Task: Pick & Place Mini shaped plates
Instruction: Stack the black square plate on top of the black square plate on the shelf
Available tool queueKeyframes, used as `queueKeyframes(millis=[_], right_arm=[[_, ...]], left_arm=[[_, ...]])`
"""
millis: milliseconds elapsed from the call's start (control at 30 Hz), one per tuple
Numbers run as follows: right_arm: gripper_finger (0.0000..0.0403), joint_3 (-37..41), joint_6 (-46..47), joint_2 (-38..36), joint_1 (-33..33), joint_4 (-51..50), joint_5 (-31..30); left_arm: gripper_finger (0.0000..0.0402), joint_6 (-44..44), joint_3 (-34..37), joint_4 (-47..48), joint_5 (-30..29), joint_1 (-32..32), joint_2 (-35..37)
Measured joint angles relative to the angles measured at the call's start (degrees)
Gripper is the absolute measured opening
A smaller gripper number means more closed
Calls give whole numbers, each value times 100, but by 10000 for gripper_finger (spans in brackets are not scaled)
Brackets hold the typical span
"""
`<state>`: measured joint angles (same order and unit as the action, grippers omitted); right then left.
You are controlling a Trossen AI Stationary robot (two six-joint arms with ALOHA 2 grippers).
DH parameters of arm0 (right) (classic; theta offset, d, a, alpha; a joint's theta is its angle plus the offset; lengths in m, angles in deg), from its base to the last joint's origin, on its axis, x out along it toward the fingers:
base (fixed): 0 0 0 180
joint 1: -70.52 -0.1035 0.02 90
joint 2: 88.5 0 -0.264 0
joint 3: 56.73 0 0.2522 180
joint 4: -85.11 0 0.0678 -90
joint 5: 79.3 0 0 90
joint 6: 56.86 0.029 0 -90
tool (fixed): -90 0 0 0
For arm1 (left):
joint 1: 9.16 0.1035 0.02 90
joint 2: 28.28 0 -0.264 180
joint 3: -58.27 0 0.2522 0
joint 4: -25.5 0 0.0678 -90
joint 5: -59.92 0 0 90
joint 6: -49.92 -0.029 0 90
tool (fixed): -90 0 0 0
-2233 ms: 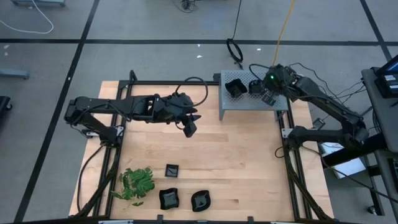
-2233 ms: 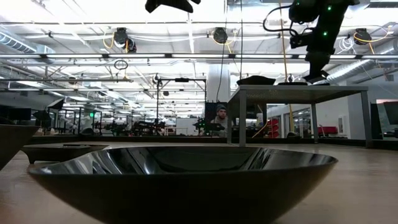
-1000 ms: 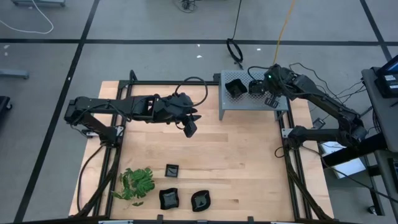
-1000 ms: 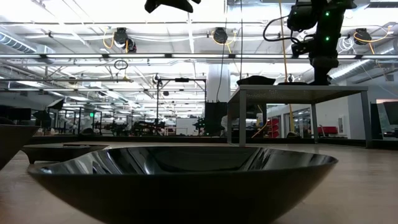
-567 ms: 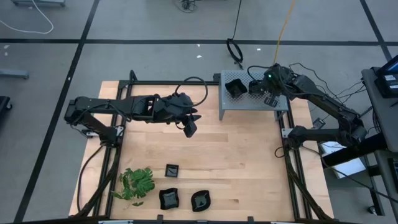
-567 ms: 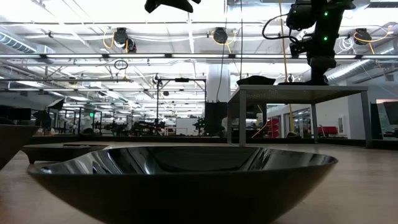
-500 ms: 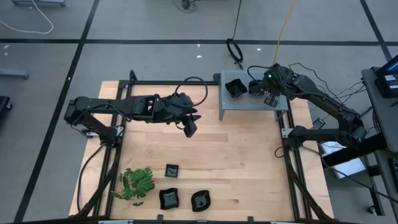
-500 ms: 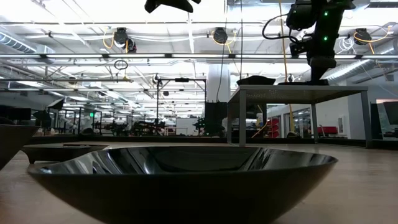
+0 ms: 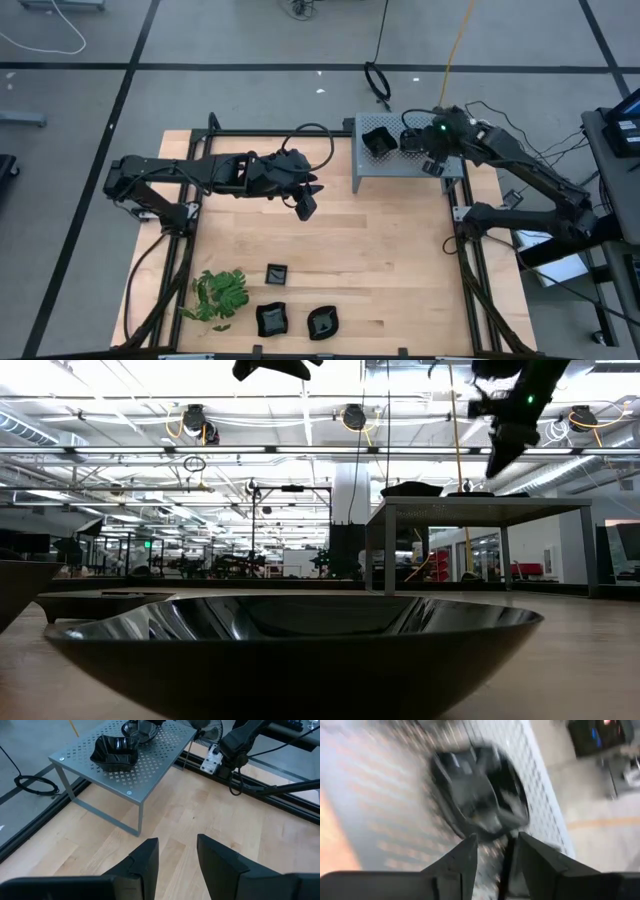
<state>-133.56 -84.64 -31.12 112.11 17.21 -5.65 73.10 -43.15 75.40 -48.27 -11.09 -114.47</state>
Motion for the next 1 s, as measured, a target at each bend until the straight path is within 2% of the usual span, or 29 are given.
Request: queueKeyframes(millis=[300, 367, 467, 600, 700, 833, 1000], right_arm=[[122, -4, 955, -770, -817, 1065, 1272], [120, -7, 1263, -831, -982, 1257, 1502], [118, -9, 1661, -844, -1254, 1364, 1803], [118, -8, 1810, -785, -1652, 1366, 1839], [118, -7, 1812, -724, -1899, 1364, 1788], [118, -7, 1813, -651, -2167, 1364, 1780], [118, -7, 1970, -524, -2448, 1408, 1769]], left_arm=[[136, 374, 0, 2, 46, -11, 0], [136, 549, 0, 9, 199, -24, 0], [136, 927, 6, 159, 751, -91, 0], [136, 1195, 290, 440, 1668, -323, -1], [136, 1207, 634, 556, 1968, -597, -4], [136, 1207, 1252, 570, 1963, -966, -7], [136, 1151, 2080, 497, 1658, -1274, -7]])
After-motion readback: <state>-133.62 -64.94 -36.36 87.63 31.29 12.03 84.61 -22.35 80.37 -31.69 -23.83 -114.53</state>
